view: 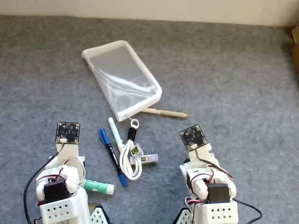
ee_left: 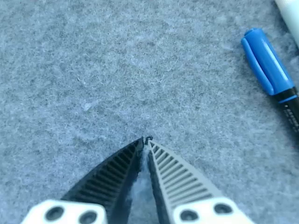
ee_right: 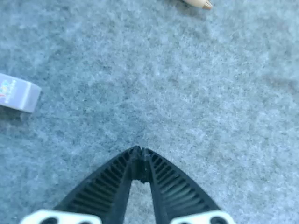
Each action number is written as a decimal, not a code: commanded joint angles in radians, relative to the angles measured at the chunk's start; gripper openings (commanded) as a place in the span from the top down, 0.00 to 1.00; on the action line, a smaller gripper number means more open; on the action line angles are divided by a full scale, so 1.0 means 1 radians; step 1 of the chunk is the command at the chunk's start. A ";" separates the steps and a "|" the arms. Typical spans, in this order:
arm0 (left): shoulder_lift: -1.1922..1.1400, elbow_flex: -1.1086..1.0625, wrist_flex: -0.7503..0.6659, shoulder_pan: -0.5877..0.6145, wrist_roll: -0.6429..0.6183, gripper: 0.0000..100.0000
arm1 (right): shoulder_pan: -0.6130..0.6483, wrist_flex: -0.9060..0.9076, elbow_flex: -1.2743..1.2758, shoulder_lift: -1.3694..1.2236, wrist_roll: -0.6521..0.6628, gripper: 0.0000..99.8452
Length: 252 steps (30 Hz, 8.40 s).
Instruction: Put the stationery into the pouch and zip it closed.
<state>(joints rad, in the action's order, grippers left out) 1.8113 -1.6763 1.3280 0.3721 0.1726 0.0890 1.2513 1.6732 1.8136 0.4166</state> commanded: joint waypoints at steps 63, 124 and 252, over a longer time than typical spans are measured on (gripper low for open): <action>0.010 -0.018 0.005 -0.002 -0.012 0.96 | -0.012 0.005 0.114 -0.004 0.011 0.99; 0.010 -0.018 0.005 -0.002 -0.012 0.96 | -0.012 0.005 0.114 -0.004 0.011 0.99; 0.010 -0.018 0.005 -0.002 -0.012 0.96 | 0.584 -0.483 -1.234 -1.903 -0.628 0.96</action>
<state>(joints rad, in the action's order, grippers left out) 1.8113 -1.6763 1.3280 0.3721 0.1726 0.6889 0.7802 0.4902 -0.1043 -0.2064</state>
